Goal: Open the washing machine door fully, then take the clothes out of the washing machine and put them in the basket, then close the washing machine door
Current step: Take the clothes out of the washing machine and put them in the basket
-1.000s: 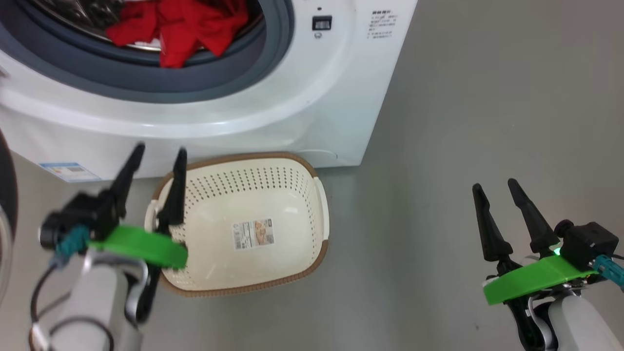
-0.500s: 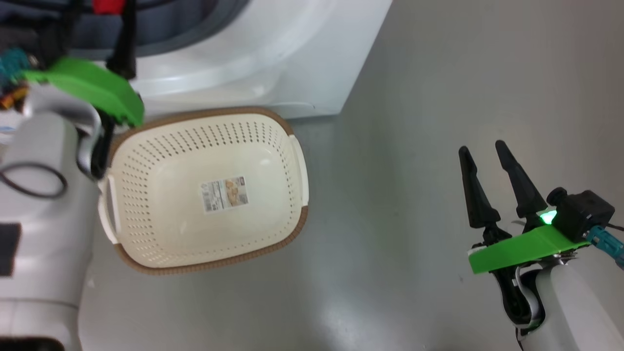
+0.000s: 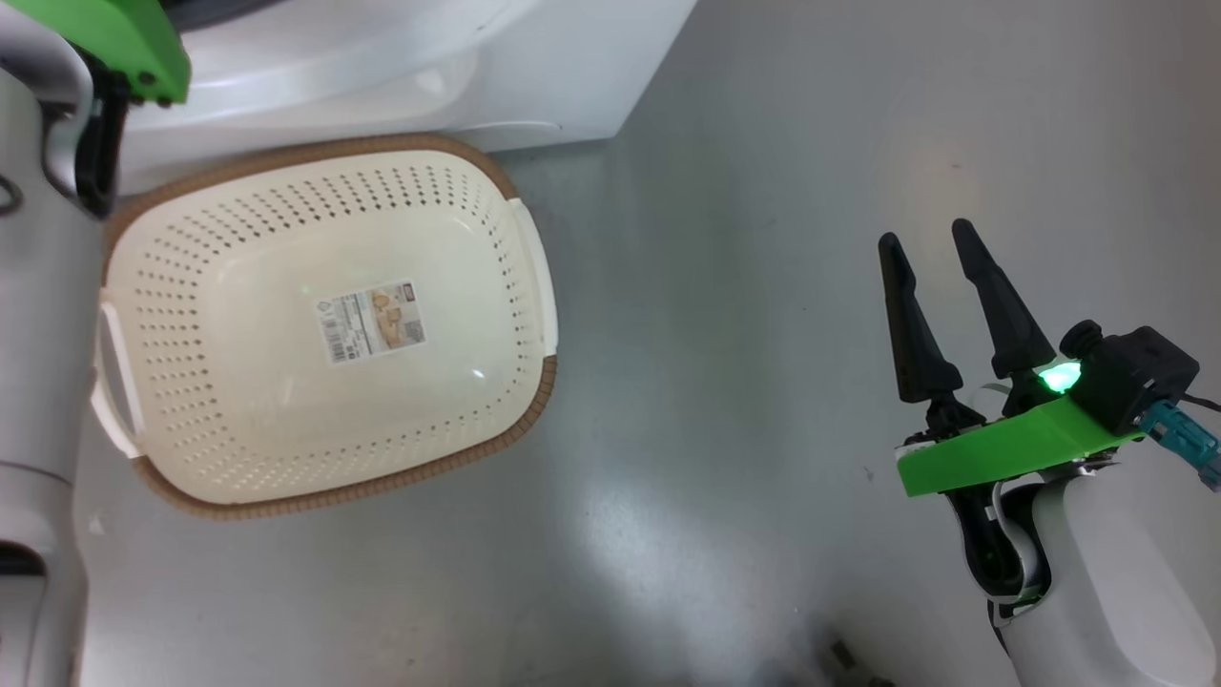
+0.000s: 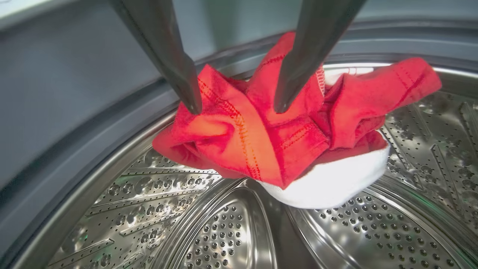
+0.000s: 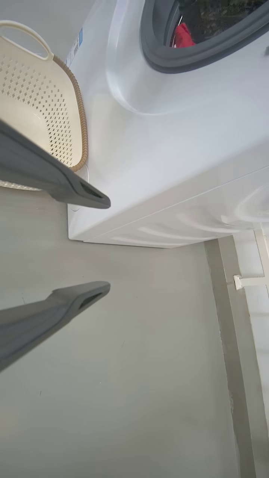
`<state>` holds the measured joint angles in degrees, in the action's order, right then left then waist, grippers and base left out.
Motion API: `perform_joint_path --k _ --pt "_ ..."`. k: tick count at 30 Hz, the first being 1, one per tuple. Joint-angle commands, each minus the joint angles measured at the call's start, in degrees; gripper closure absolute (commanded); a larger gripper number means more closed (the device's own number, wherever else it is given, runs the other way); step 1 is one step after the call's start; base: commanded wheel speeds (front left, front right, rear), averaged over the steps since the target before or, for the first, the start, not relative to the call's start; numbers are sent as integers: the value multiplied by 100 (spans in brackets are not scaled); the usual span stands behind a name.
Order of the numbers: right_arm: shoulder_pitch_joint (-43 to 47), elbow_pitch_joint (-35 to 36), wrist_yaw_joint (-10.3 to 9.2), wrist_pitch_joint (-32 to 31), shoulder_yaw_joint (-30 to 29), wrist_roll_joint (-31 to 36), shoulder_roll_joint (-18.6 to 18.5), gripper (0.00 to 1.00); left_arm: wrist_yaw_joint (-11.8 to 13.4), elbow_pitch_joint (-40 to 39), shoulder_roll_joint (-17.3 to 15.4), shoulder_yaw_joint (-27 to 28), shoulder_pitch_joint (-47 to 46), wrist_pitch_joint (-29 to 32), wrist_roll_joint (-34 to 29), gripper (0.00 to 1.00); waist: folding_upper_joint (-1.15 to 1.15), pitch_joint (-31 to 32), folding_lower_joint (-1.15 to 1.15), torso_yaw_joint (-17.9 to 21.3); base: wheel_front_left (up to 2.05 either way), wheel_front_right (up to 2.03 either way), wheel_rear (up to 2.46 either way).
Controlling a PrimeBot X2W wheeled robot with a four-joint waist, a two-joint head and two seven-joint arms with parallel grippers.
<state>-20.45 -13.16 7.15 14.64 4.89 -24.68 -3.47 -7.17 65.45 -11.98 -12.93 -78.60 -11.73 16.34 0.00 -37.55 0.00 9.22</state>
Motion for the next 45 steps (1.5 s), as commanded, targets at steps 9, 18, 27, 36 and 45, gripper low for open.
perform_joint_path --k 9,18,27,36,45 --pt "-13 158 34 36 208 -61 39 0 -32 294 -406 -142 -651 -144 214 0 0 -310 0 226 0 0 0" --pt "-65 142 34 36 303 -96 55 0 -32 481 -447 -417 -879 -229 282 54 0 -380 0 323 0 0 0" --pt "-98 123 34 36 245 -125 58 0 -32 404 -393 -455 -795 -314 485 100 0 -296 0 255 0 0 0" --pt "-32 96 34 36 112 8 31 0 85 -829 -324 110 137 -326 611 100 0 42 0 -68 0 0 0" --pt "138 79 34 36 3 61 -107 0 119 -2094 -41 856 1390 -326 318 100 0 419 0 -401 0 0 0"
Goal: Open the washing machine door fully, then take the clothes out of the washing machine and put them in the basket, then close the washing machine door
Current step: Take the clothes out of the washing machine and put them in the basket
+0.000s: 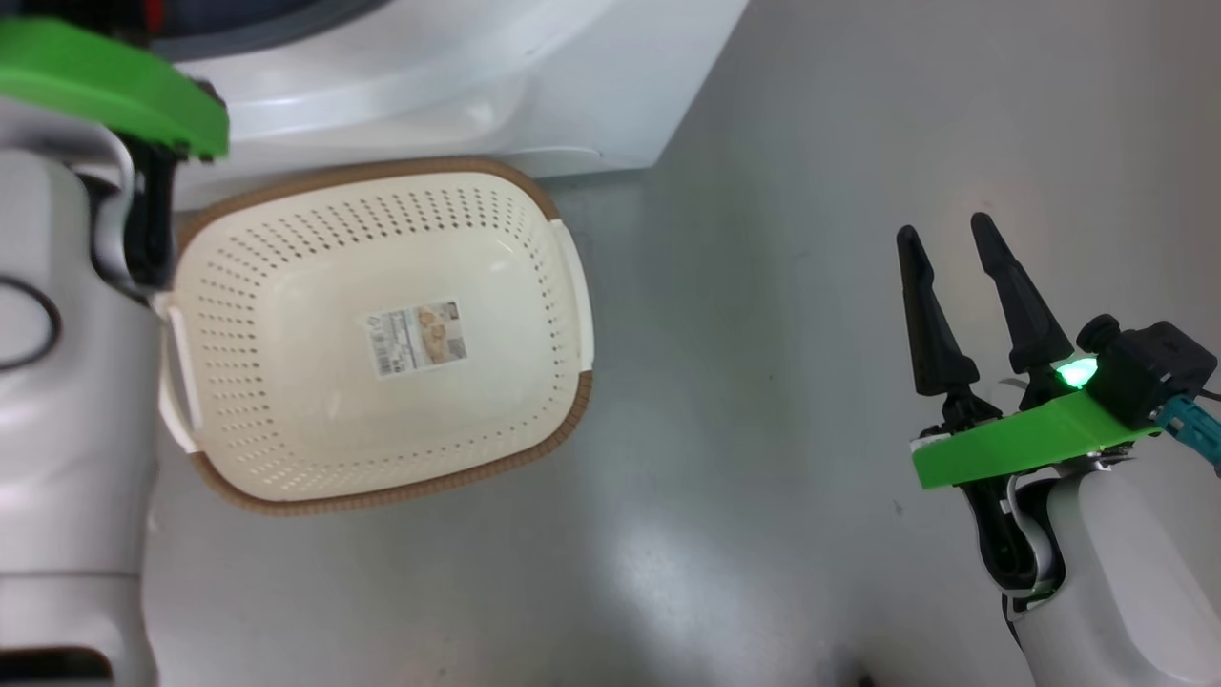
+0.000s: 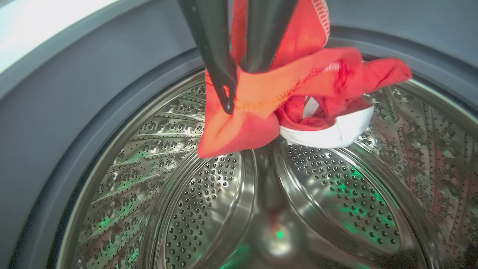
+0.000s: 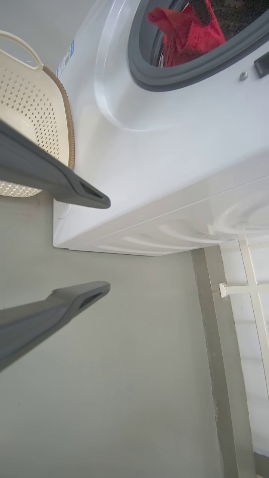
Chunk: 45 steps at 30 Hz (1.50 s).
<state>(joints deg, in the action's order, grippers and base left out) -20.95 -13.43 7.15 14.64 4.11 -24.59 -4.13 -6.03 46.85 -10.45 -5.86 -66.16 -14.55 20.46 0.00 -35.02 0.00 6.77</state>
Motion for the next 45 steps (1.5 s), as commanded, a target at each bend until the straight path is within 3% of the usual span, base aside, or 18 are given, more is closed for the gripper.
perform_joint_path --k 1,12,21,45 --pt "213 103 34 36 72 55 -53 0 -4 -376 -157 224 277 -44 -152 100 0 206 0 -185 0 0 0" --pt "398 95 34 36 -46 64 -145 0 -103 -1789 330 949 1480 -44 -644 100 0 442 0 -417 0 0 0" --pt "427 138 34 36 -122 70 -192 0 -141 -2979 601 1188 2117 -44 -854 100 0 415 0 -533 0 0 0" --pt "360 166 34 36 -182 76 -225 0 -95 -6161 755 1431 3345 -45 -762 100 0 323 0 -572 0 0 0"
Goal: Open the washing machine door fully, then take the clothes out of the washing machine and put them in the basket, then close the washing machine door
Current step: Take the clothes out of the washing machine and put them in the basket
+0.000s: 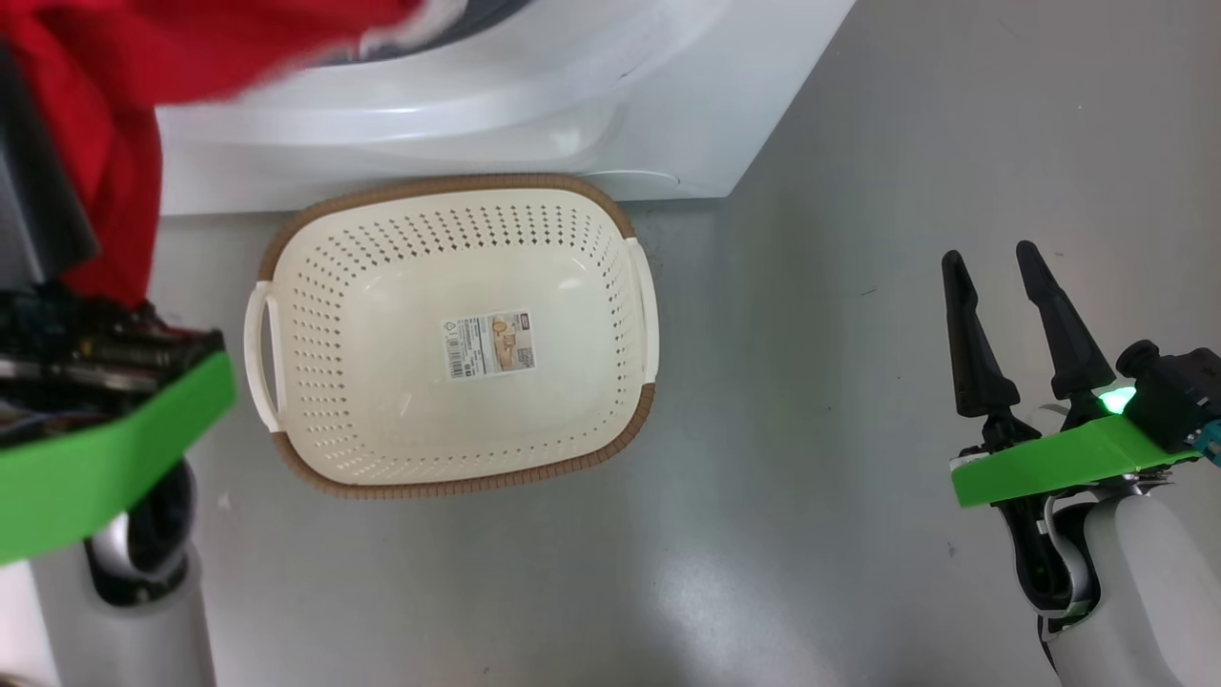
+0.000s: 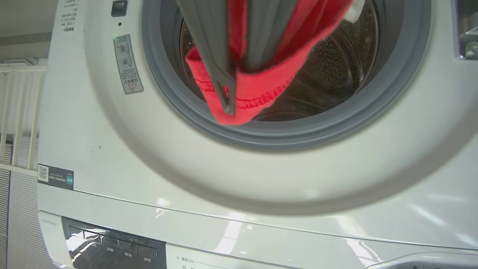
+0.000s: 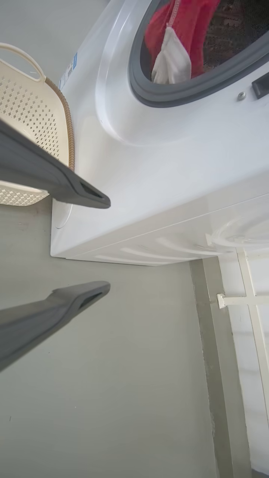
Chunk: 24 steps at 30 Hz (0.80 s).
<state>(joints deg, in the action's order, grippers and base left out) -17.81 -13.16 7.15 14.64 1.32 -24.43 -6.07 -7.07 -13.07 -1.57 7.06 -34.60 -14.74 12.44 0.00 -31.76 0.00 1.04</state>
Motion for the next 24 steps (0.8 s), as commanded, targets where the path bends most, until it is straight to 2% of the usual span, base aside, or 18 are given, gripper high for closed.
perform_joint_path --k 1,7,15,24 --pt "42 138 34 36 96 59 -30 0 29 -193 -133 97 247 -26 60 100 0 -10 0 0 0 0 0" --pt "13 133 34 36 117 59 -22 0 86 355 -132 -197 519 -26 146 100 0 -37 0 7 0 0 0" --pt "-22 145 34 36 158 52 23 0 30 1859 -132 -530 591 -26 -90 100 0 -133 0 76 0 0 0" --pt "-82 177 34 36 189 34 90 0 -24 3660 -132 -650 102 -26 -379 100 0 -394 0 186 0 0 0"
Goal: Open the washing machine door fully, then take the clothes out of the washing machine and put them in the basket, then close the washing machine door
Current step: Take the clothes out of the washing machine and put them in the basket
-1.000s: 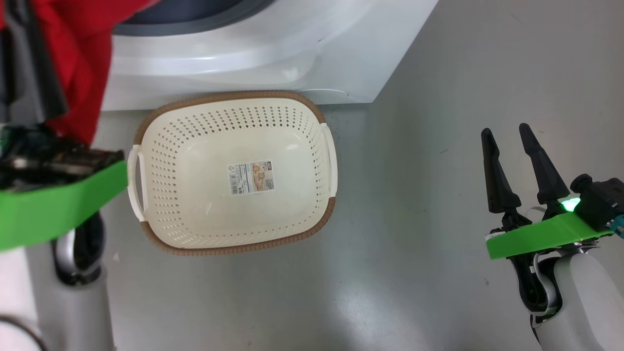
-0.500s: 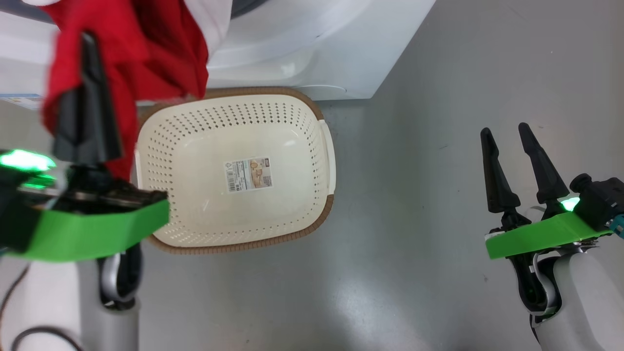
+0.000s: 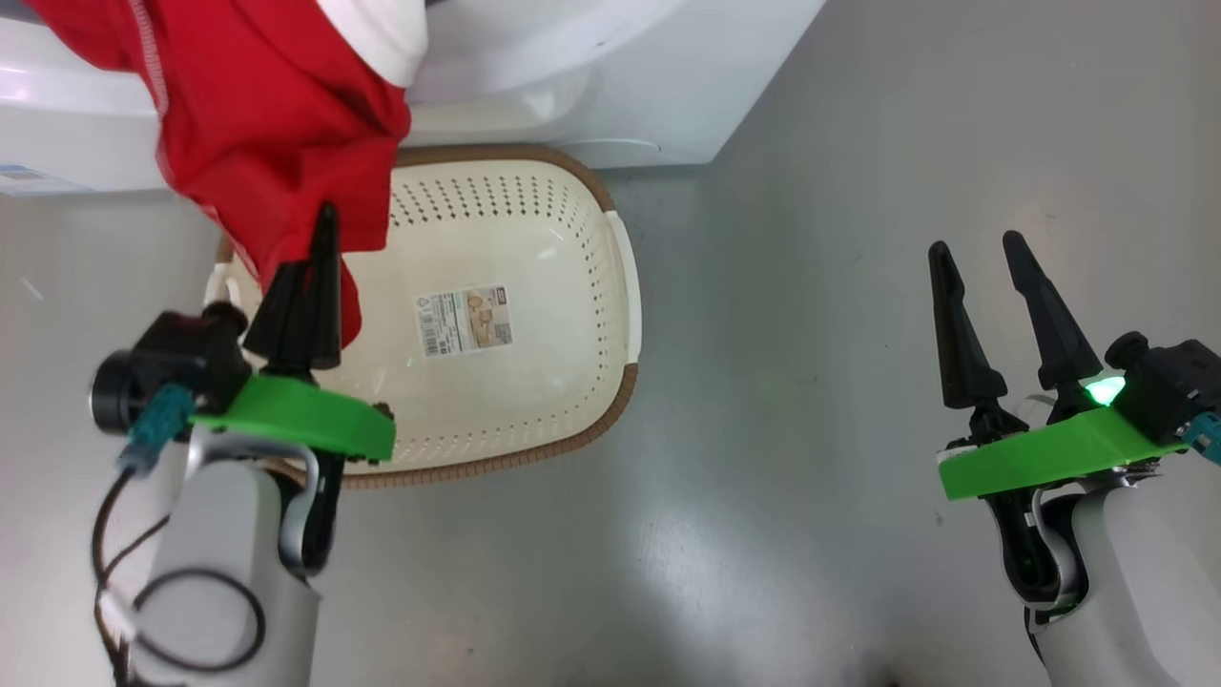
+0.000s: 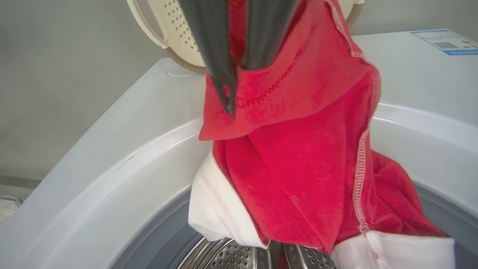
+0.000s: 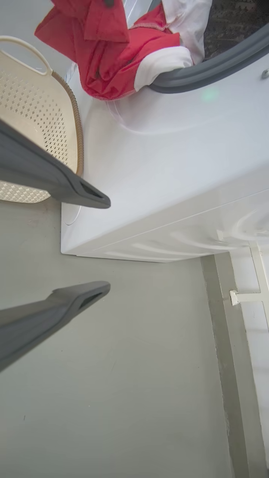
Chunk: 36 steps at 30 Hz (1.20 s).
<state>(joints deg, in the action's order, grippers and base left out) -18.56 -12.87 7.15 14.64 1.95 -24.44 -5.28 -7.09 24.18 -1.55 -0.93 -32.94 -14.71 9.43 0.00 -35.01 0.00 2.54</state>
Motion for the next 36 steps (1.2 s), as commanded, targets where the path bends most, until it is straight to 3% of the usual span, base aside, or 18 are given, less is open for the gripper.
perform_joint_path --k 1,7,12,16,21,22,23,36 --pt "-14 150 34 36 124 31 17 0 -25 150 -133 154 -154 -29 -105 100 0 -102 0 43 0 0 0" --pt "-85 179 34 36 143 32 36 0 -32 1118 -165 178 -682 -29 -244 100 0 -330 0 85 0 0 0" --pt "-231 234 34 36 171 41 53 0 -34 2086 -263 239 -1341 -29 -348 85 0 -624 0 156 0 0 0" --pt "-283 252 34 36 168 49 60 0 -5 2368 -264 309 -1629 -29 -379 82 0 -746 0 172 0 0 0" --pt "-316 256 34 36 157 49 45 0 39 2625 -257 389 -1843 -29 -403 40 0 -805 0 169 0 0 0" --pt "-325 253 34 36 153 49 38 0 40 2643 -256 405 -1865 -29 -405 4 0 -806 0 164 0 0 0" --pt "-333 251 34 36 147 51 32 0 40 2648 -255 420 -1879 -29 -407 0 0 -805 0 157 0 0 0" --pt "-360 257 34 36 80 91 -51 0 -3 2184 -175 528 -1623 -29 -300 0 0 -723 0 -21 0 0 0"
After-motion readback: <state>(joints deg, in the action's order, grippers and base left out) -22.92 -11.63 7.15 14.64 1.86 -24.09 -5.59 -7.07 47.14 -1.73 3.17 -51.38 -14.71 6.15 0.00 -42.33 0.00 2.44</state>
